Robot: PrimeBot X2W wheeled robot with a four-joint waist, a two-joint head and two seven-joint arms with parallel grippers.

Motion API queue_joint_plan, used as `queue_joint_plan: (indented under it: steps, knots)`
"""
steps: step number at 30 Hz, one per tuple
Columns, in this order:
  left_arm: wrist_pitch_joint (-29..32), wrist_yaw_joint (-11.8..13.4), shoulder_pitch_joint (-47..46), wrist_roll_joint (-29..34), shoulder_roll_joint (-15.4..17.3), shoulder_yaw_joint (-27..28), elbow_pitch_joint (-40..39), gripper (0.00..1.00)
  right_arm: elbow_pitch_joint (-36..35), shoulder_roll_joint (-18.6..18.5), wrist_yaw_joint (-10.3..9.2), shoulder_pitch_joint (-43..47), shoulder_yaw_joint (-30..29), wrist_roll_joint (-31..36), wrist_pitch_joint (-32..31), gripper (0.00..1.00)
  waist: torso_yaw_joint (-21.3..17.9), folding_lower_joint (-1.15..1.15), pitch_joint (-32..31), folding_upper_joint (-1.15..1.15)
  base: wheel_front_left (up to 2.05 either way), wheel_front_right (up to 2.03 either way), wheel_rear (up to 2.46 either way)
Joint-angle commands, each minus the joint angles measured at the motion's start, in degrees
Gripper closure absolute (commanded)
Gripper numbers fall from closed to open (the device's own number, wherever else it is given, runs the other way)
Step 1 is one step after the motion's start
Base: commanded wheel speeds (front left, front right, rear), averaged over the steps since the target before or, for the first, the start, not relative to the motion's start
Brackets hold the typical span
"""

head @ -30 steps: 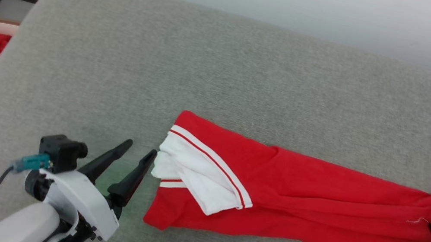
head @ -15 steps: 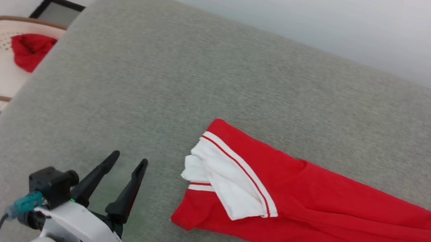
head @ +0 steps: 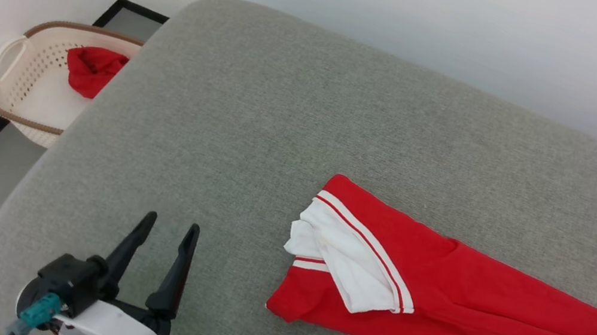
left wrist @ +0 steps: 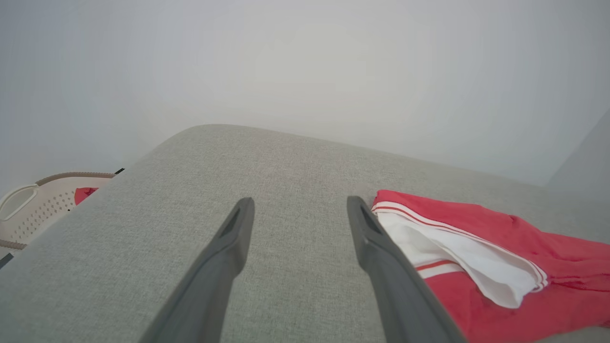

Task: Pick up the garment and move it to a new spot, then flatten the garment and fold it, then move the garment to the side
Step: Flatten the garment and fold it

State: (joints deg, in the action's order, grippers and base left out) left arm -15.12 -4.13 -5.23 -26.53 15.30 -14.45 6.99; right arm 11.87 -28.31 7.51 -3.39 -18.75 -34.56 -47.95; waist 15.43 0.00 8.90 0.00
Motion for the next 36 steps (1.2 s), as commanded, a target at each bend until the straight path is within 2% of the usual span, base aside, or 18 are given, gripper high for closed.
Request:
queue_joint_plan:
  steps: [1, 8, 9, 10, 11, 12, 13, 22, 31, 36]
  knots:
    - [0.01, -0.72, 0.65, 1.27, -0.92, 0.79, 0.66, 0.0, 0.84, 0.65, -0.04, -0.07, -0.42, 0.79, -1.12, 0.0, 0.53, 0.0, 0.0, 0.0, 0.0, 0.0, 0.0]
    - [0.01, -2.65, 0.3, 4.26, -3.87, 2.8, 2.96, 0.0, 1.68, 3.32, -0.01, 0.95, 0.87, 1.66, -4.68, 0.0, 1.38, 0.0, 0.88, 0.0, 0.0, 0.0, 0.0]
    - [0.01, -2.87, 0.14, 4.63, -4.09, 2.93, 3.15, 0.0, 1.46, 3.57, 0.0, 0.86, 0.88, 1.84, -4.72, 0.17, 1.41, 0.0, 1.03, 0.0, 0.0, 0.0, 0.0]
    - [0.01, -2.99, -0.01, 4.87, -4.33, 3.08, 3.3, 0.0, 1.23, 3.78, 0.0, 0.78, 1.07, 1.95, -4.77, 0.51, 1.44, 0.0, 1.16, 0.0, 0.0, 0.0, 0.0]
    - [0.01, -3.03, -0.12, 5.17, -4.56, 3.24, 3.4, 0.0, 0.98, 3.99, 0.0, 0.65, 1.34, 1.99, -4.82, 0.65, 1.44, 0.0, 1.27, 0.0, 0.0, 0.0, 0.0]
    - [0.01, -3.1, -0.21, 5.5, -4.73, 3.41, 3.5, 0.0, 0.74, 4.18, 0.01, 0.47, 1.44, 1.94, -4.63, 0.89, 1.4, 0.0, 1.37, 0.0, 0.0, 0.0, 0.0]
    - [0.01, -3.2, -0.31, 5.67, -4.86, 3.57, 3.59, 0.0, 0.55, 4.28, 0.02, 0.31, 1.48, 1.95, -4.39, 1.0, 1.37, 0.0, 1.44, 0.0, 0.0, 0.0, 0.0]
    - [0.01, -3.41, -0.49, 6.74, -5.2, 4.71, 3.39, 0.0, 0.03, 3.75, -0.06, -1.64, -0.29, 1.89, -0.63, 1.0, -0.5, 0.0, 1.91, 0.0, 0.0, 0.0, 0.0]
    - [0.01, -3.4, -0.72, 6.12, -3.96, 4.93, 2.01, 0.0, 3.08, 1.38, -0.06, -4.76, -7.69, 4.34, 8.25, 1.0, -5.15, 0.0, 4.23, 0.0, 0.0, 0.0, 0.0]
    - [0.01, -3.4, -2.23, 6.29, -2.72, 5.03, 1.08, 0.0, 6.73, -2.33, -0.06, -6.41, -14.41, 6.4, 12.3, 1.0, -7.68, 0.0, 6.26, 0.0, 0.0, 0.0, 0.0]
